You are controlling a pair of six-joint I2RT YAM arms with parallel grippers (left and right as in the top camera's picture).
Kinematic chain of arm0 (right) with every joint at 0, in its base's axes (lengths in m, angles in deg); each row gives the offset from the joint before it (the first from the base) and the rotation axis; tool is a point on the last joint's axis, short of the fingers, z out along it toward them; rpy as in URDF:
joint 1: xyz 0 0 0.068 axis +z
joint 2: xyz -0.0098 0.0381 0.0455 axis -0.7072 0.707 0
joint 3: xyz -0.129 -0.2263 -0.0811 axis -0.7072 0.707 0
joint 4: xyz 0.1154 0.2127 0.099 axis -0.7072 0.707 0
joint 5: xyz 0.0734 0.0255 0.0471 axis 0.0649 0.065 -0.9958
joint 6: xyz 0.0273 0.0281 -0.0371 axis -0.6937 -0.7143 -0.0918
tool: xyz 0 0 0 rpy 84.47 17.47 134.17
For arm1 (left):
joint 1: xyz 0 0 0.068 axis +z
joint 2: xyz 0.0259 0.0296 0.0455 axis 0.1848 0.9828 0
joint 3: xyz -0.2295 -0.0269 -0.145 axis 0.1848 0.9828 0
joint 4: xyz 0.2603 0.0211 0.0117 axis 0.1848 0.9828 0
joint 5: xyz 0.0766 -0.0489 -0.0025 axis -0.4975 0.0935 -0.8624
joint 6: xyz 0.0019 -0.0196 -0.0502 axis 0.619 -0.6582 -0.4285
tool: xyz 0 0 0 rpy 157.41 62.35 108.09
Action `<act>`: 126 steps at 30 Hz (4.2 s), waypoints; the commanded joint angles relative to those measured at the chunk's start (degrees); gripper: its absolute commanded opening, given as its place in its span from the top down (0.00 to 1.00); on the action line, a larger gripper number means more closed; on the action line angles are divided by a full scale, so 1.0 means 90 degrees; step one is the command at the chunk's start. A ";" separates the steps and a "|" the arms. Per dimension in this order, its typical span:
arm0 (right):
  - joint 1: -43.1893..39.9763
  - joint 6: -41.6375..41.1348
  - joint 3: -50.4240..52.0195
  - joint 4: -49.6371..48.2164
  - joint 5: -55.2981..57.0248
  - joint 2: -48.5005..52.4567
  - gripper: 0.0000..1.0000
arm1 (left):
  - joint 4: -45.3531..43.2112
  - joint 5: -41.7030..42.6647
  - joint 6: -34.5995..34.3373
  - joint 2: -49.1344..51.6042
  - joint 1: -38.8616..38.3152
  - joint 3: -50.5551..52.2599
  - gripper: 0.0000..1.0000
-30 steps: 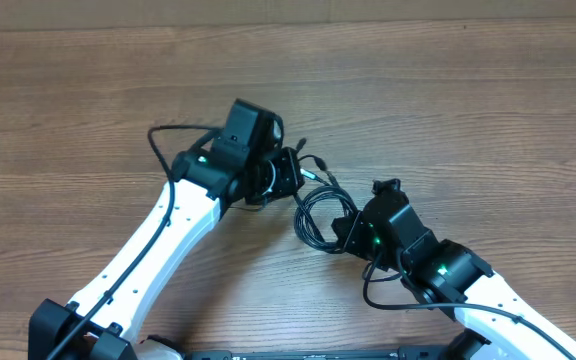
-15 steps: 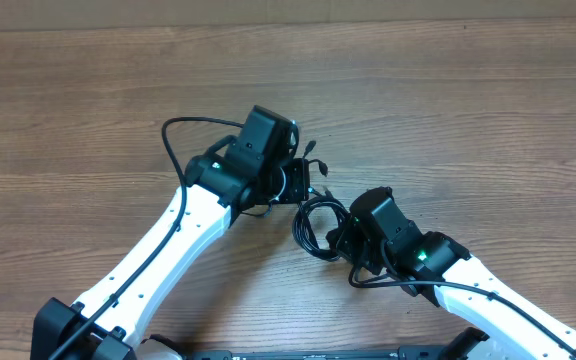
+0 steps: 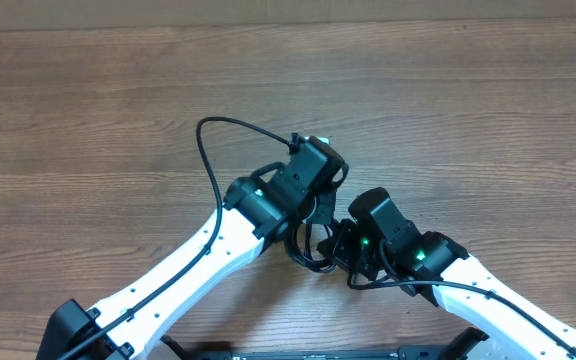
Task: Untangle cables
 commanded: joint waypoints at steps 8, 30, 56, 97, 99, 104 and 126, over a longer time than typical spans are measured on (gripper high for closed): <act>-0.0554 0.0095 0.0019 -0.0114 -0.1112 0.0024 0.96 | 0.0372 -0.0546 -0.0131 0.0058 -0.0068 0.0017 0.89; -0.0860 -0.1695 0.0022 -0.1217 -0.1656 0.0024 0.96 | 0.1450 0.1868 -0.0750 -0.0032 0.2339 -0.0947 0.00; -0.0852 -0.4362 0.0022 -0.1105 -0.0583 0.0024 0.96 | 0.2625 0.3922 -0.1746 -0.0027 0.2902 -0.0384 0.20; -0.0852 0.1124 0.0022 -0.2397 0.0886 0.0024 0.96 | 0.1156 0.3225 -0.0563 -0.0197 0.2523 0.0721 0.08; -0.0852 0.1124 0.0022 -0.2399 0.0860 0.0024 0.96 | 0.1005 0.3242 -0.0561 -0.0197 0.2499 0.0760 0.06; -0.0852 0.1124 0.0022 -0.2397 0.0787 0.0024 0.96 | 0.0862 0.2871 -0.0561 -0.0197 0.2504 0.0763 0.05; -0.0852 0.1124 0.0022 -0.2319 0.0653 0.0024 0.96 | -0.0102 0.2067 -0.1642 -0.0197 0.2504 0.0763 0.00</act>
